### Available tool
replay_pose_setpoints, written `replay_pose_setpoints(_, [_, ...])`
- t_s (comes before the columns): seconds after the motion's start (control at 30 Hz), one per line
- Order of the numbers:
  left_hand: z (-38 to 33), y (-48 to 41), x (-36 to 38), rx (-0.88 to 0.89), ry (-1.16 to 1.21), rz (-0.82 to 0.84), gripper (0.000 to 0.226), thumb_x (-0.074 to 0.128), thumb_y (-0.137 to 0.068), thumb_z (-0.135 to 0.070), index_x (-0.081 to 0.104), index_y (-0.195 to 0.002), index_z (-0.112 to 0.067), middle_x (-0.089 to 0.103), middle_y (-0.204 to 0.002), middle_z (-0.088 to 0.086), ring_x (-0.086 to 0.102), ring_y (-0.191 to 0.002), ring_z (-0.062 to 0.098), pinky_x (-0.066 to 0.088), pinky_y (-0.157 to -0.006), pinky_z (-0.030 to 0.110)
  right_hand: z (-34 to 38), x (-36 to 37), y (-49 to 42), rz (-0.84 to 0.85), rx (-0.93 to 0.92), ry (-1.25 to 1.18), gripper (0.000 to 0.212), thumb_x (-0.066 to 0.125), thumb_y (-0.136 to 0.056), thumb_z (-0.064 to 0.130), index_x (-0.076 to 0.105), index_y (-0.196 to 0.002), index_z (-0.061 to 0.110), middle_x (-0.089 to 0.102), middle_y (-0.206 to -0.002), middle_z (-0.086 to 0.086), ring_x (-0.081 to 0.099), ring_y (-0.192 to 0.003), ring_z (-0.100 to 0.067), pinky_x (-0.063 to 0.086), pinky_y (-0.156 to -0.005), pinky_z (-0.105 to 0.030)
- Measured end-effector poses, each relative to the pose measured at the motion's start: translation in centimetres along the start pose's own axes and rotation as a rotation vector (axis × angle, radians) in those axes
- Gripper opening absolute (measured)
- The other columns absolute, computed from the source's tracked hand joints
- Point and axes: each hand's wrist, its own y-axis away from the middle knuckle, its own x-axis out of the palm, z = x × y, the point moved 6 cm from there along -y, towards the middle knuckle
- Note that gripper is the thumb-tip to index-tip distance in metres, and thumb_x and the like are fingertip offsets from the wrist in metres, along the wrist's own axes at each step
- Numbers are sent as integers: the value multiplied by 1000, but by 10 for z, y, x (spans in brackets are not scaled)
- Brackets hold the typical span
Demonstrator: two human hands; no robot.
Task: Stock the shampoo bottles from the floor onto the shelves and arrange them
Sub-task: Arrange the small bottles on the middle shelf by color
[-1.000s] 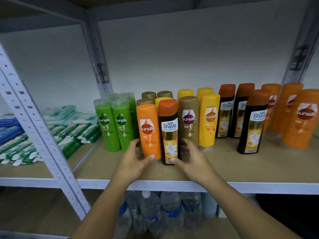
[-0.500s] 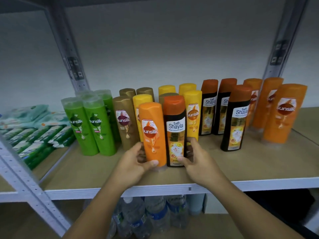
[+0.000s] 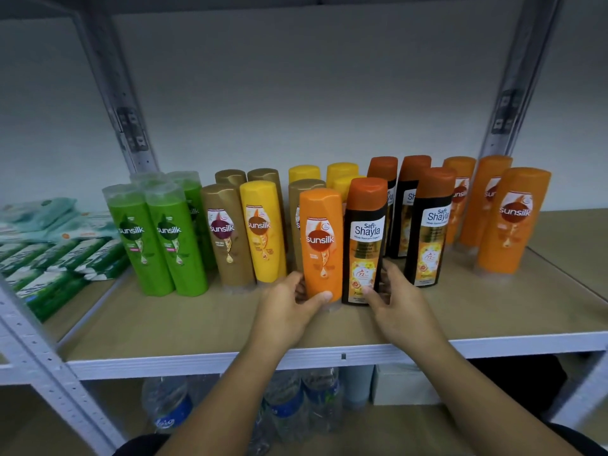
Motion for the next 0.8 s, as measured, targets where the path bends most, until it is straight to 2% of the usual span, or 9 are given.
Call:
replay_pose_setpoints(0.1, [-1,2,2,20,-29,-1,50,70,-84,-60,67,-117,-22,72,-107,-9,67,-92,5,59,-82,31,-2,-1,1,-14,-9,55,41,63,-97,31,51,-135,28,67,-118,13,63,-108,-7,49,-87,-24])
replay_pose_setpoints(0.23, [1,10,-2,44,-84,51,48,62,-90,-61,66,-122,-25,71,-112,-11,65,-98,6,58,-86,35,-3,-3,9,-57,47,152,43,65,-94,34,55,-133,19,68,-116,6,63,-105,-14,47,-80,-25])
replay_pose_setpoints(0.3, [3,15,-10,60,-124,57,43,60,-93,-55,67,-123,-25,70,-113,-11,63,-100,7,56,-87,33,-4,-5,15,-95,62,222,37,67,-92,36,60,-123,17,67,-111,2,62,-100,-16,49,-79,-28])
replay_pose_setpoints(0.37, [11,18,-18,50,-157,76,39,60,-95,-52,68,-121,-25,70,-113,-10,62,-101,9,54,-87,33,-1,-5,24,-98,19,286,21,65,-92,35,66,-106,19,66,-100,3,59,-92,-14,48,-74,-29])
replay_pose_setpoints(0.47, [26,23,-29,25,-247,153,33,61,-94,-49,72,-111,-23,71,-109,-9,63,-101,13,53,-87,36,13,14,41,29,-119,418,12,59,-92,36,68,-93,28,60,-92,11,55,-94,-14,47,-81,-33])
replay_pose_setpoints(0.57, [35,30,-41,6,-317,207,40,62,-94,-48,70,-121,-19,68,-122,-7,61,-110,14,51,-94,36,31,45,58,158,-290,480,18,54,-96,41,67,-104,31,58,-104,13,48,-104,-13,41,-93,-33])
replay_pose_setpoints(0.7, [51,31,-61,-65,-383,159,36,61,-92,-49,72,-102,-17,72,-102,0,64,-97,20,52,-86,37,58,77,61,284,-430,445,32,49,-100,40,65,-122,23,60,-123,10,49,-117,-14,38,-102,-28])
replay_pose_setpoints(0.8, [58,28,-80,-143,-344,49,27,64,-92,-45,72,-100,-21,72,-96,-2,65,-94,21,51,-80,32,74,99,56,357,-487,431,34,44,-103,36,63,-125,18,62,-128,3,52,-120,-16,39,-104,-28])
